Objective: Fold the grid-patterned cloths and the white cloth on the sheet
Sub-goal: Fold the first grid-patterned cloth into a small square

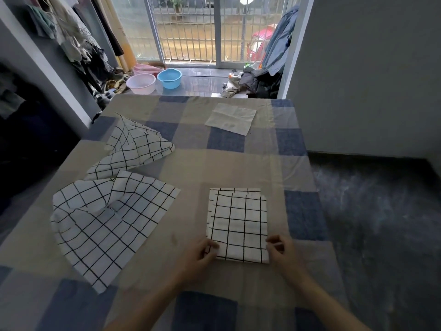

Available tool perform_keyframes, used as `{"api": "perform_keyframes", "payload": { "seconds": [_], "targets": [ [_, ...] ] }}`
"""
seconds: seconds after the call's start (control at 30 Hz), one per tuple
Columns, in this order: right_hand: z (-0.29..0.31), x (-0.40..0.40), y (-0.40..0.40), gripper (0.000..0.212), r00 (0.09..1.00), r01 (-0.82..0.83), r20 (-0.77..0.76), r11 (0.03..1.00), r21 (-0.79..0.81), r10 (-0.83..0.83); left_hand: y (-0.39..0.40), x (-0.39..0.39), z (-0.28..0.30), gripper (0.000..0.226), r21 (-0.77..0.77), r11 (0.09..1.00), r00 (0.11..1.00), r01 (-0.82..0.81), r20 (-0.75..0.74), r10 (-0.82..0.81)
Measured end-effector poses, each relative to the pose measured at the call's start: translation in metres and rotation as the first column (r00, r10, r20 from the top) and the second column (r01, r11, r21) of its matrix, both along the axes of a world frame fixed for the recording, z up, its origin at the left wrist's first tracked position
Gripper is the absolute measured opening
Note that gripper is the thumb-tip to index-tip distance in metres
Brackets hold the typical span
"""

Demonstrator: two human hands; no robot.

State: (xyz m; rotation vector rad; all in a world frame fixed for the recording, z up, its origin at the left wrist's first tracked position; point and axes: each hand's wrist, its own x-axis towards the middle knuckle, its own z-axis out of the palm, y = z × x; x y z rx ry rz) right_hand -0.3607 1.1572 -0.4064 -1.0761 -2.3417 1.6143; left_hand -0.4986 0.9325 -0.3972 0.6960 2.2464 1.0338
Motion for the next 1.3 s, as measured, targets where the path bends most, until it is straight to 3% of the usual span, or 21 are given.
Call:
{"api": "perform_keyframes", "payload": {
  "seconds": [0.2,0.3,0.4,0.5,0.57,0.63,0.87,1.13,1.3],
  "targets": [
    [0.004,-0.040,-0.004,0.019,0.999,0.002,-0.037,0.983,0.183,0.005,0.004,0.003,-0.010,0.009,0.003,0.989,0.987,-0.149,0.061,0.148],
    [0.000,-0.048,-0.013,0.029,1.000,-0.021,0.017,0.942,0.334,0.016,0.014,-0.003,-0.012,0.009,-0.007,0.958,0.956,-0.288,0.045,0.288],
    [-0.010,-0.055,-0.007,0.043,0.992,0.052,0.092,0.942,0.331,-0.087,0.027,-0.011,-0.008,0.011,-0.113,0.930,0.936,-0.350,0.000,0.352],
    [-0.010,-0.067,0.010,0.046,0.980,0.158,0.082,0.964,0.212,-0.179,0.038,-0.023,-0.005,0.028,-0.264,0.919,0.952,-0.294,-0.165,0.257],
    [-0.006,-0.077,0.025,0.046,0.979,0.173,0.077,0.973,0.151,-0.186,0.047,-0.030,-0.008,0.037,-0.313,0.926,0.926,-0.213,-0.366,0.089],
    [-0.001,-0.088,0.041,0.042,0.983,0.139,0.104,0.984,0.113,-0.151,0.058,-0.036,-0.011,0.039,-0.328,0.939,0.890,-0.107,-0.452,-0.057],
    [-0.007,-0.130,0.087,0.029,0.970,0.119,0.210,0.992,0.039,-0.125,0.097,-0.063,-0.028,0.053,-0.357,0.919,0.817,0.166,-0.472,-0.331],
    [-0.006,-0.149,0.096,0.012,0.968,-0.013,0.252,0.998,0.059,-0.003,0.103,-0.070,-0.055,0.063,-0.394,0.901,0.832,0.183,-0.426,-0.355],
    [-0.006,-0.149,0.097,0.027,0.964,-0.157,0.234,0.982,0.109,0.129,0.098,-0.065,-0.064,0.063,-0.428,0.896,0.791,0.115,-0.507,-0.343]
  ]
}}
